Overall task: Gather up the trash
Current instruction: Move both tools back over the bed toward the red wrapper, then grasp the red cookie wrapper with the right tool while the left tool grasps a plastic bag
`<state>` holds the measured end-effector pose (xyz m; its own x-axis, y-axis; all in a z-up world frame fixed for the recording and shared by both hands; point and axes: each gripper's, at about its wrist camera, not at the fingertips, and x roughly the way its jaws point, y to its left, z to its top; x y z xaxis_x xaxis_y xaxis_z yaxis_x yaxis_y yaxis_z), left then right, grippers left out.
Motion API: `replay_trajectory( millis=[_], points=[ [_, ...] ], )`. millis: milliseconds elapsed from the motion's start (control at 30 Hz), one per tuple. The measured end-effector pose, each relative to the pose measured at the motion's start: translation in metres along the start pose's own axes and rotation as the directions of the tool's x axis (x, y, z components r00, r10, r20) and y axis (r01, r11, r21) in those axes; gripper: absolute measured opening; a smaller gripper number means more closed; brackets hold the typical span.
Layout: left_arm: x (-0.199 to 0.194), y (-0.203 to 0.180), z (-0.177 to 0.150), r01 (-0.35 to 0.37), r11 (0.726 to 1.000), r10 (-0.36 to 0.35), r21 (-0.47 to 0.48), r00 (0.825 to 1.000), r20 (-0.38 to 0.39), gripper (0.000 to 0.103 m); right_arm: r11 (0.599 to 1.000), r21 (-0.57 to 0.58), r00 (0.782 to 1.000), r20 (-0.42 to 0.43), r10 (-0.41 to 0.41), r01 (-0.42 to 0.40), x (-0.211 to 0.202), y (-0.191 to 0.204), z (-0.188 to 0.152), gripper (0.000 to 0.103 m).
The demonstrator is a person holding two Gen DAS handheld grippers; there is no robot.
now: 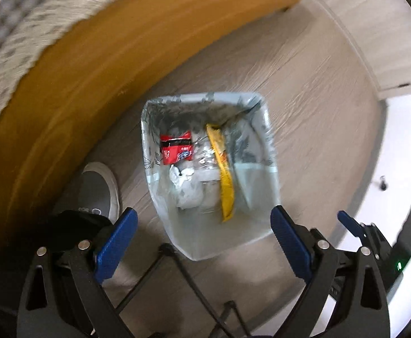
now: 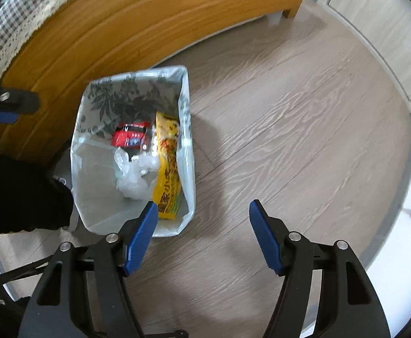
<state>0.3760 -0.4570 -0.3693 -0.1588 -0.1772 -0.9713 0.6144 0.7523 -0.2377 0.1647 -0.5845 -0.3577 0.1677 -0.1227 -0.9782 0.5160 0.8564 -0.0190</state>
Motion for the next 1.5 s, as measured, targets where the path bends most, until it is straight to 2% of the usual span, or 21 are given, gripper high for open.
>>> replay_trajectory(
  millis=[67,133,167,267,333,367,533,567,633,667,733,767,867,1067,1233,1300,1400,1433,1467,1500],
  points=[
    [-0.018,0.009,-0.006,0.012,1.000,-0.012,-0.018,0.999,0.036,0.092,1.000,-0.013,1.000,0.015,-0.026,0.026,-0.011,0.005,0.007,0.065],
    [-0.048,0.017,-0.013,0.039,0.999,-0.036,-0.022,0.992,0.122,0.092,0.998,-0.015,0.997,0.058,-0.052,0.053,-0.030,0.011,0.019,0.065],
    [-0.064,0.021,-0.016,0.048,0.999,-0.044,-0.015,0.985,0.167,0.092,0.998,-0.015,0.995,0.082,-0.055,0.056,-0.039,0.015,0.024,0.065],
    [-0.119,0.036,-0.023,0.040,0.999,-0.040,0.006,0.947,0.318,0.092,0.998,-0.021,0.982,0.179,-0.054,0.059,-0.075,0.031,0.049,0.065],
    [-0.159,0.050,-0.029,0.042,0.999,-0.043,0.010,0.909,0.414,0.092,0.998,-0.041,0.966,0.256,-0.036,0.048,-0.102,0.050,0.067,0.065],
    [-0.181,0.059,-0.034,0.044,0.999,-0.044,0.011,0.883,0.467,0.092,0.998,-0.054,0.957,0.289,-0.024,0.042,-0.113,0.060,0.074,0.065],
    [-0.251,0.104,-0.054,0.018,1.000,-0.003,-0.018,0.782,0.624,0.092,0.981,-0.192,0.901,0.428,0.070,0.015,-0.166,0.132,0.115,0.065],
    [-0.261,0.115,-0.057,0.012,0.999,0.014,-0.035,0.764,0.645,0.092,0.977,-0.214,0.894,0.440,0.086,0.011,-0.172,0.146,0.122,0.065],
    [-0.286,0.144,-0.065,-0.005,0.996,0.063,-0.085,0.712,0.699,0.092,0.964,-0.265,0.879,0.460,0.129,-0.003,-0.183,0.176,0.139,0.065],
    [-0.293,0.154,-0.068,-0.010,0.995,0.080,-0.101,0.695,0.715,0.092,0.956,-0.293,0.872,0.466,0.148,-0.005,-0.187,0.193,0.149,0.065],
    [-0.316,0.185,-0.076,-0.022,0.988,0.130,-0.152,0.646,0.752,0.095,0.944,-0.329,0.868,0.468,0.167,-0.005,-0.189,0.217,0.163,0.065],
    [-0.324,0.198,-0.079,-0.021,0.985,0.147,-0.172,0.629,0.763,0.095,0.937,-0.348,0.867,0.465,0.178,-0.006,-0.189,0.228,0.171,0.065],
    [-0.343,0.245,-0.083,0.000,0.970,0.191,-0.243,0.617,0.763,0.095,0.915,-0.401,0.863,0.450,0.230,-0.035,-0.188,0.269,0.202,0.065],
    [-0.347,0.314,-0.072,0.027,0.936,0.258,-0.350,0.624,0.738,0.095,0.872,-0.478,0.858,0.398,0.326,-0.109,-0.170,0.361,0.281,0.065],
    [-0.340,0.353,-0.053,0.023,0.927,0.274,-0.375,0.640,0.718,0.095,0.823,-0.553,0.875,0.327,0.356,-0.128,-0.130,0.437,0.349,0.065],
    [-0.338,0.364,-0.042,0.013,0.926,0.281,-0.377,0.644,0.712,0.095,0.823,-0.556,0.883,0.323,0.342,-0.115,-0.116,0.458,0.370,0.065],
    [-0.334,0.373,-0.018,0.007,0.930,0.276,-0.368,0.649,0.709,0.095,0.832,-0.537,0.900,0.284,0.331,-0.137,-0.087,0.475,0.404,0.065],
    [-0.332,0.374,-0.008,0.007,0.933,0.269,-0.360,0.651,0.710,0.095,0.834,-0.531,0.903,0.268,0.336,-0.152,-0.081,0.475,0.410,0.064],
    [-0.331,0.374,-0.001,0.006,0.936,0.262,-0.351,0.654,0.710,0.095,0.833,-0.524,0.907,0.244,0.344,-0.175,-0.074,0.475,0.415,0.058],
    [-0.329,0.373,0.010,0.003,0.941,0.254,-0.339,0.655,0.711,0.095,0.831,-0.513,0.904,0.216,0.368,-0.215,-0.068,0.472,0.418,0.045]
  ],
)
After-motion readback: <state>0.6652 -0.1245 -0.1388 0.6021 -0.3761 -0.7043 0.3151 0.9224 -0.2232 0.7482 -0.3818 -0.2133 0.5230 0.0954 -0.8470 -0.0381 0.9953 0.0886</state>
